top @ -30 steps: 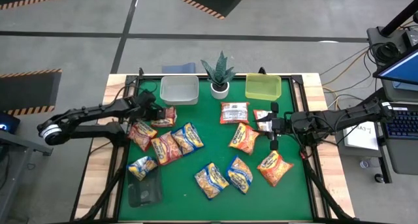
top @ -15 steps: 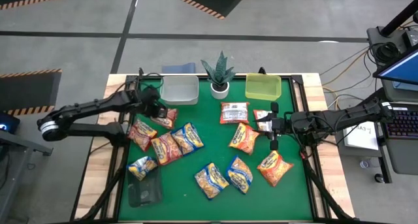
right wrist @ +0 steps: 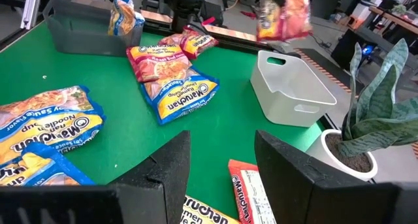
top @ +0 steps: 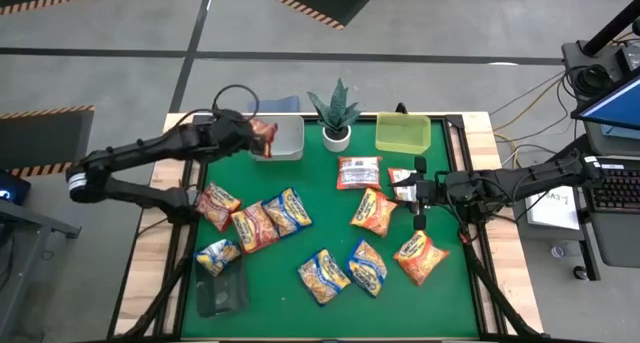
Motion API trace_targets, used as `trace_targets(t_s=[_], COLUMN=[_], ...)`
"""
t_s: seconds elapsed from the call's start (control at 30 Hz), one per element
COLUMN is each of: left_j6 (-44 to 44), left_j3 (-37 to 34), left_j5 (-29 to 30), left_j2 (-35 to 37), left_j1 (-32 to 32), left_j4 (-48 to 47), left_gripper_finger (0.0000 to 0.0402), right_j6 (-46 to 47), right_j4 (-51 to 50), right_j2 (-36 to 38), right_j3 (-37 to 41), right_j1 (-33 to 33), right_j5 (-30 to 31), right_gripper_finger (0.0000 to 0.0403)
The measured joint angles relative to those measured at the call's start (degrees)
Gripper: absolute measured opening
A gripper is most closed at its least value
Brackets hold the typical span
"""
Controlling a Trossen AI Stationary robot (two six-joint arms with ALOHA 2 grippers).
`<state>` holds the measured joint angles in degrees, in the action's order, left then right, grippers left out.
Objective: Sort Maruchan noodles
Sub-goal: Put the top left red noodle pack into the white bin
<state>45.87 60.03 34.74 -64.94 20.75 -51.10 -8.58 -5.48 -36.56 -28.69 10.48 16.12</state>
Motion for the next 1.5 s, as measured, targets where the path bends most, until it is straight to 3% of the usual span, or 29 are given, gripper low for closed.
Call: trace_targets(t_s=[0.27, 0.7, 1.13, 1.5], left_j6=[-7.9, -6.17, -1.33, 1.3], left_j3=[8.35, 23.44, 27.28, 27.24], left_j5=[4.18, 12.58, 14.24, 13.82], left_j2=[-15.03, -36.3, -46.27, -51.95], left_j1=[4.25, 5.93, 6.51, 6.52], left_j4=[-1.21, -16.08, -25.21, -25.06], left_gripper_finger=[0.0019, 0.0022, 0.0027, 0.0031], right_j6=[0.0, -0.09, 0.0, 0.0], right_j4=[-0.06, -0.3, -1.55, -1.57], right_j2=[0.0, 0.0, 0.0, 0.0], right_j3=[0.0, 0.0, 0.0, 0.0], right_j1=[0.0, 0.0, 0.0, 0.0], right_j5=[0.0, 0.0, 0.46, 0.46], right_gripper_finger=[0.016, 0.016, 0.016, 0.016])
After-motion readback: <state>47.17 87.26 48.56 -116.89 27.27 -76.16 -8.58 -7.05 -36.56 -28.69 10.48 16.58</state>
